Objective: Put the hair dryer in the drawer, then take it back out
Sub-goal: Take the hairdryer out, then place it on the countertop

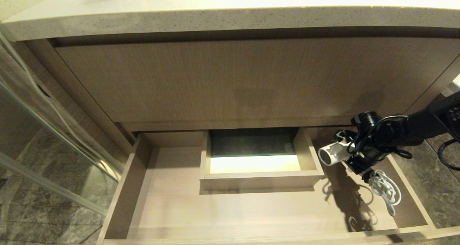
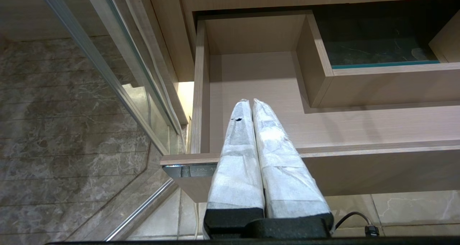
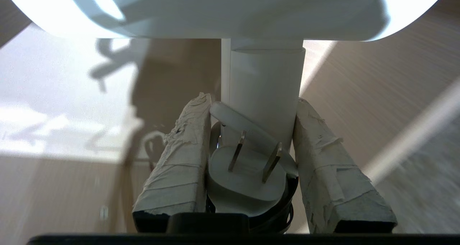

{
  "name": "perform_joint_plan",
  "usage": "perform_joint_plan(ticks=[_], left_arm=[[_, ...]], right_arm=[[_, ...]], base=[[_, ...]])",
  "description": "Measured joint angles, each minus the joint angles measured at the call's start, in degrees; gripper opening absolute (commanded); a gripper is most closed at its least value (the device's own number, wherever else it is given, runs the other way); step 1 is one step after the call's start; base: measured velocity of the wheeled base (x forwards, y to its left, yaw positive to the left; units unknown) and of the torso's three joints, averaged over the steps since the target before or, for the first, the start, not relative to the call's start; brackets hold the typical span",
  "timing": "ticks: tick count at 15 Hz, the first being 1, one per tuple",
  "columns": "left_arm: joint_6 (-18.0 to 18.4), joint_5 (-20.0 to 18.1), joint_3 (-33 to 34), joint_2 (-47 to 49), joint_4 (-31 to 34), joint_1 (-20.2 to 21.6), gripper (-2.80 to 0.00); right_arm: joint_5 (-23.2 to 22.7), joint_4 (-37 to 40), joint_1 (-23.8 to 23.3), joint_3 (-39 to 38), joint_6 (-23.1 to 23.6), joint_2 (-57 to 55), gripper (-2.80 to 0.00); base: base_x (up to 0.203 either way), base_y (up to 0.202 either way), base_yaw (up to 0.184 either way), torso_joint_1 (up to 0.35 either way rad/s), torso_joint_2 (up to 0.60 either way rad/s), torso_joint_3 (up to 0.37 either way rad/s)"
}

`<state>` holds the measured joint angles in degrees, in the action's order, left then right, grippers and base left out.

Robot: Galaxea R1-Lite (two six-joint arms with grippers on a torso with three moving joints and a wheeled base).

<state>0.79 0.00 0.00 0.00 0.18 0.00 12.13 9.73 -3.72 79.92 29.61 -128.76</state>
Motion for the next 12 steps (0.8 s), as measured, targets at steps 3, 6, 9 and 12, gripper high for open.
perform_joint_plan(ticks=[3, 6, 9, 12], left_arm=[[-0.02, 0.0, 0.0, 0.0, -0.02, 0.0, -2.8], [-0.01, 0.0, 0.0, 0.0, 0.0, 0.0, -2.8], [-0.02, 0.0, 0.0, 0.0, 0.0, 0.0, -2.8], [-0.02, -0.02, 0.0, 0.0, 0.0, 0.0, -2.8]], right_arm=[[0.0, 0.02, 0.04, -5.81, 1.42, 7.93, -2.8], [0.19, 0.05, 0.04, -12.37, 3.31, 17.78, -2.8], [0.35, 0.3, 0.02, -19.01, 5.69, 29.32, -2.8], [0.53, 1.45, 0.06, -24.17, 8.47, 41.69, -2.8]], base=[[0.0, 0.0, 0.0, 0.0, 0.0, 0.0], [0.0, 0.0, 0.0, 0.0, 0.0, 0.0], [0.0, 0.0, 0.0, 0.0, 0.0, 0.0], [0.0, 0.0, 0.0, 0.0, 0.0, 0.0]])
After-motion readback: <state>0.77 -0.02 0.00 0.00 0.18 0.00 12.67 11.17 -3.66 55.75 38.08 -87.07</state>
